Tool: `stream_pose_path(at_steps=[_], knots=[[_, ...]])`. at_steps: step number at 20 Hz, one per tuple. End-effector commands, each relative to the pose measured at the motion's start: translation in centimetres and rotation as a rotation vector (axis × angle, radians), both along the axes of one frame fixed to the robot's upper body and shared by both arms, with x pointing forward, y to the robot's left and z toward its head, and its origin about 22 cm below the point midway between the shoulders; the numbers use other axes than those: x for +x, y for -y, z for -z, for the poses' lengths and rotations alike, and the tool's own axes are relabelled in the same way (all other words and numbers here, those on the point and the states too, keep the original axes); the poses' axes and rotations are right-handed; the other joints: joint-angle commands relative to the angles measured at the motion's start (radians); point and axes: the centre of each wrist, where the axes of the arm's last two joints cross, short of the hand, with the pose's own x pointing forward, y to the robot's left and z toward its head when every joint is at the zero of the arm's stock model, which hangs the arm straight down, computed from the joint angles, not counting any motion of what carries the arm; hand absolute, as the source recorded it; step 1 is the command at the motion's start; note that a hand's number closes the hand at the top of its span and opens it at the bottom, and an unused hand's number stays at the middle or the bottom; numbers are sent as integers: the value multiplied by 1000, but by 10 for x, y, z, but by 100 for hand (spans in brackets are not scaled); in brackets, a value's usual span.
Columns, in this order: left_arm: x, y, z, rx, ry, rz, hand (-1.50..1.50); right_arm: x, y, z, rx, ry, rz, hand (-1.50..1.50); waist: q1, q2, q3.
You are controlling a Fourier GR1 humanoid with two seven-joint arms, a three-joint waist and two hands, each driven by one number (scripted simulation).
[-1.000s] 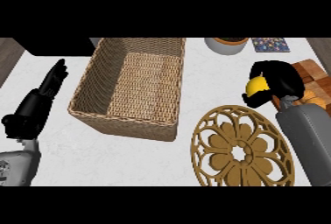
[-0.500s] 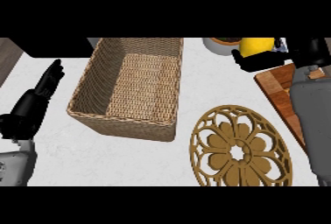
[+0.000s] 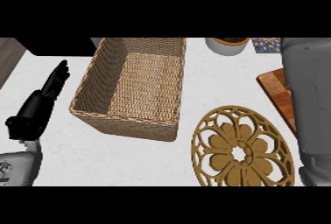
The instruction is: Pick the lemon from the placemat and place it in the basket
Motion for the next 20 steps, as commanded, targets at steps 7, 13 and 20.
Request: stream_pose_path(at_steps=[7, 13, 20], knots=[[1, 2, -6, -7, 4, 7, 0, 0, -102, -57, -54, -134, -56, 150, 12, 5, 0], [-7, 4, -5, 3, 7, 13, 0, 15, -131, -27, -102, -253, -77, 150, 10, 4, 0], [6, 3, -10, -13, 5, 7, 0, 27, -148, -16, -231, -365, -42, 150, 3, 5, 0]])
